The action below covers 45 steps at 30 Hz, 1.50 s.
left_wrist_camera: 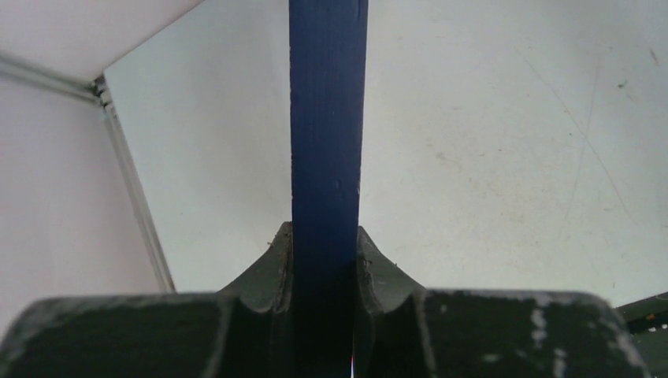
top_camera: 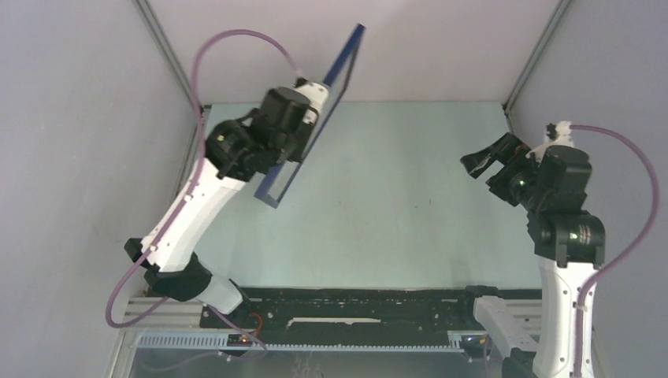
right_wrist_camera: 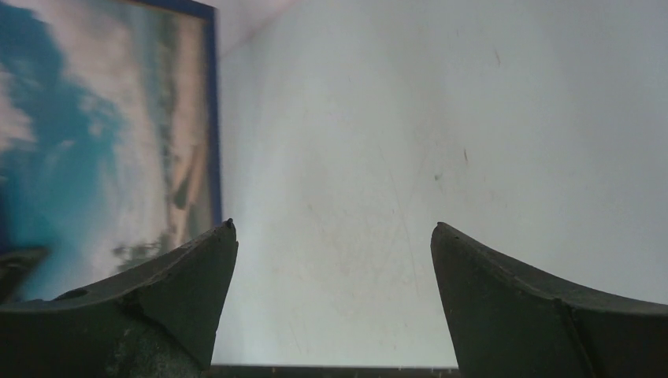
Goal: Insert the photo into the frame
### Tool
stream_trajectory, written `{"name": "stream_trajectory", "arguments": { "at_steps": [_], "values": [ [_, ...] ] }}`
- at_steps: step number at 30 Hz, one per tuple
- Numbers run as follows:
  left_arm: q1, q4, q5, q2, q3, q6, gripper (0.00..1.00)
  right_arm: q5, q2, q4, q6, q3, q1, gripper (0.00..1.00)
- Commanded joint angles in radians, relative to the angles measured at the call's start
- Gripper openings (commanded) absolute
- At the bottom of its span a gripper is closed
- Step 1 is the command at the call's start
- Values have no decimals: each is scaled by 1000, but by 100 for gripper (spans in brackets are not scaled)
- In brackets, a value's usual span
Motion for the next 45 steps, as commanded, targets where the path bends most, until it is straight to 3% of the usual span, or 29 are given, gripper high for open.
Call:
{"name": "stream_trajectory", "arguments": {
  "at_steps": [1, 5, 11, 16, 19, 22, 29, 33, 36, 38, 41, 45],
  "values": [
    [116, -21, 98, -35, 220, -38, 0, -94, -14, 68, 33, -84, -5, 99],
    [259, 29, 276, -76, 172, -117, 0, -126, 13, 76, 51, -118, -6, 98],
    [494, 270, 549, -215, -64, -302, 0, -137, 21, 113, 69, -184, 4, 97],
    [700, 608, 738, -410, -464, -591, 0, -134, 39, 140, 79, -226, 39, 98],
    [815, 837, 781, -528, -693, -779, 0, -128, 59, 167, 82, -254, 56, 98],
    [873, 957, 717, -642, -858, -911, 0, -130, 81, 191, 91, -272, 108, 98],
    [874, 1379, 351, -985, -1412, -1238, 0, -65, 176, 251, 114, -282, 297, 97],
    [875, 1391, 228, -1140, -1604, -1329, 0, -60, 263, 310, 143, -297, 451, 98],
    [875, 1372, 140, -1287, -1747, -1432, 0, -124, 355, 432, 257, -350, 538, 100],
    [875, 1346, 102, -1364, -1817, -1495, 0, -176, 404, 616, 386, -425, 594, 99],
    [874, 1254, 98, -1443, -1840, -1534, 0, -258, 510, 1052, 640, -585, 675, 100],
    [874, 1131, 119, -1501, -1842, -1580, 0, -307, 741, 1458, 820, -609, 767, 100]
  ]
}}
